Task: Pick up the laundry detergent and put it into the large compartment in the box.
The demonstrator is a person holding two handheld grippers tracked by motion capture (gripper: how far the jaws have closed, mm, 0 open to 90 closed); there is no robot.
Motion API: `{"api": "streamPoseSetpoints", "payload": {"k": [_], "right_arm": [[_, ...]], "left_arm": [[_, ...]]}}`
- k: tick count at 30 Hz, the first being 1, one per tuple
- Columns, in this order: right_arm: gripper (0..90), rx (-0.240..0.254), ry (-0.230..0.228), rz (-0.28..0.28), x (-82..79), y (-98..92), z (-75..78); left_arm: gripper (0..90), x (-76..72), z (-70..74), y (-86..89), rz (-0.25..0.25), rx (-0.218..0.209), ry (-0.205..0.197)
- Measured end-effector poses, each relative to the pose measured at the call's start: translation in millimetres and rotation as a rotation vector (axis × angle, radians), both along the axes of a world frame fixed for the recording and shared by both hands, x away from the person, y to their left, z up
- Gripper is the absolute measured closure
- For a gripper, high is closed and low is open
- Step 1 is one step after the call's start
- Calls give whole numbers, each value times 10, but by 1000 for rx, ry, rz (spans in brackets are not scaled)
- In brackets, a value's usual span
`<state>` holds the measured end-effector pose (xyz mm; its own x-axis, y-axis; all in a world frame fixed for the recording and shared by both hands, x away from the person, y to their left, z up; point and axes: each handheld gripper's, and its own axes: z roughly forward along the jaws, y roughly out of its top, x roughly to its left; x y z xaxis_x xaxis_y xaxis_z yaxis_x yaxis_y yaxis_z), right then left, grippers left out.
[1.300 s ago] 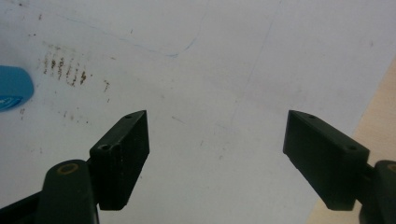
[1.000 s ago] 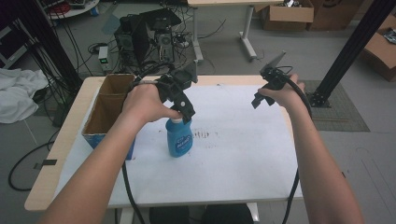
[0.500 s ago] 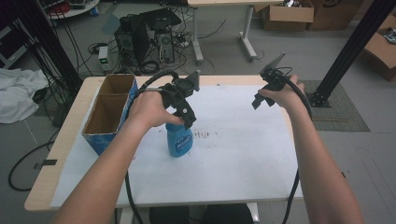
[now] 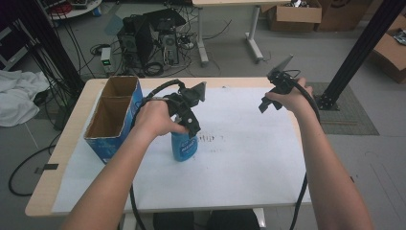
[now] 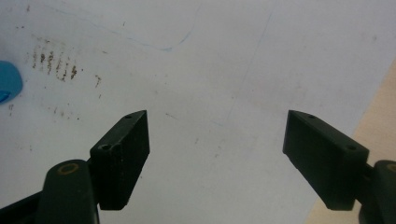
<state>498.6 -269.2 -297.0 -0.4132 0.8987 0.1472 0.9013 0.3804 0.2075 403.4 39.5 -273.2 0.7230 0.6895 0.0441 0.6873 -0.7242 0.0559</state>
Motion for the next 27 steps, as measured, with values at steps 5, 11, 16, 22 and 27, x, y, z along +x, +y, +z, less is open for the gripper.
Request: {"api": "streamPoseSetpoints", "payload": {"k": [5,11,16,22,27], "right_arm": [[230,1,0,2,1,-7,-11],[232,1,0,-3,2,1,-11],[233,4,3,0,6,0,-22],[233,4,5,1,11,0,-29],[233,5,4,-1,12,-11,-33]], "left_arm": [[8,1,-67,-20,-12,11,3],[17,6,-96,-21,-12,6,4],[59,11,-119,-15,-17,17,6],[99,15,-126,-22,-19,17,6],[148,19,-133,-15,-21,21,7]]}}
